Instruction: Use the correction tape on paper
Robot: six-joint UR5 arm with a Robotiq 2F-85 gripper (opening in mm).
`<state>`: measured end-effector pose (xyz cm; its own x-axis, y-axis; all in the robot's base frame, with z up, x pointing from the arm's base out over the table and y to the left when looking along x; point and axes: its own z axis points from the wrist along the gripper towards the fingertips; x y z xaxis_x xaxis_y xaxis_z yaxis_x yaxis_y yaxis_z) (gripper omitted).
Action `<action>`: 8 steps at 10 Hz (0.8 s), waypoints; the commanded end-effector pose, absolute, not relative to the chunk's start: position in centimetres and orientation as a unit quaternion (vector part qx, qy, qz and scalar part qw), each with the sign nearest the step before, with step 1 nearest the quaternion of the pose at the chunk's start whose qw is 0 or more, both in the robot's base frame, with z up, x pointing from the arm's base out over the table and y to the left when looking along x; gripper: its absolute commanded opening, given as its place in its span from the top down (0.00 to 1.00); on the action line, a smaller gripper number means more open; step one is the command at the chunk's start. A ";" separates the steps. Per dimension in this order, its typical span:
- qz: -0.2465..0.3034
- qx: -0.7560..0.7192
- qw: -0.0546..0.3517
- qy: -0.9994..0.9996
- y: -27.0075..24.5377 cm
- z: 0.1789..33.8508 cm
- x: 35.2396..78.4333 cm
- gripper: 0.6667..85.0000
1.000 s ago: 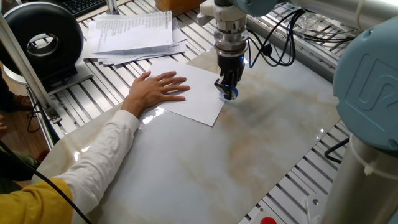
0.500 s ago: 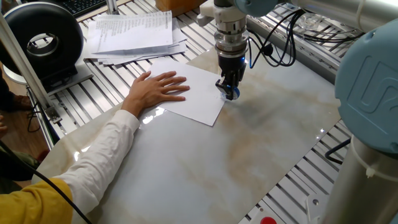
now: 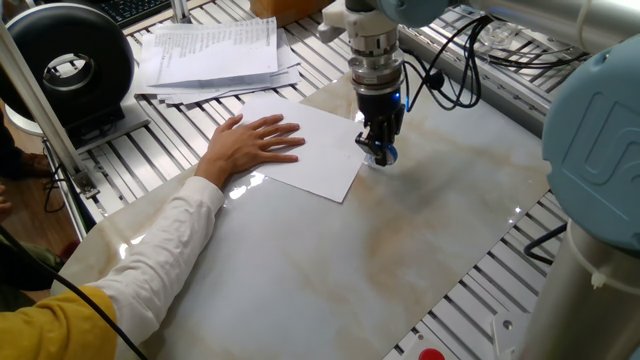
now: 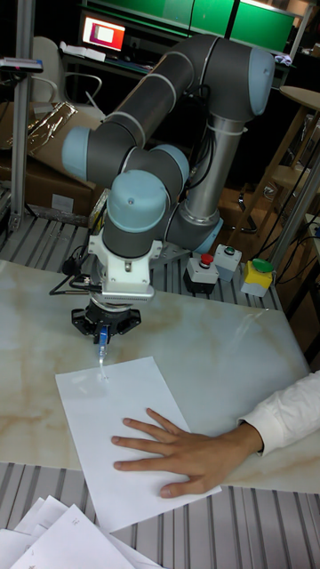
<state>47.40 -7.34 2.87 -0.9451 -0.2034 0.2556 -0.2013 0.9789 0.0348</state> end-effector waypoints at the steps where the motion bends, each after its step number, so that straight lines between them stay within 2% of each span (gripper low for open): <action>1: 0.004 0.110 0.123 -0.986 -7.8 3.1 47.9 0.99; 4: 0.018 0.111 0.124 -0.986 -7.3 4.7 48.8 0.99; 8: 0.006 0.108 0.111 -0.988 -6.0 4.1 50.9 0.99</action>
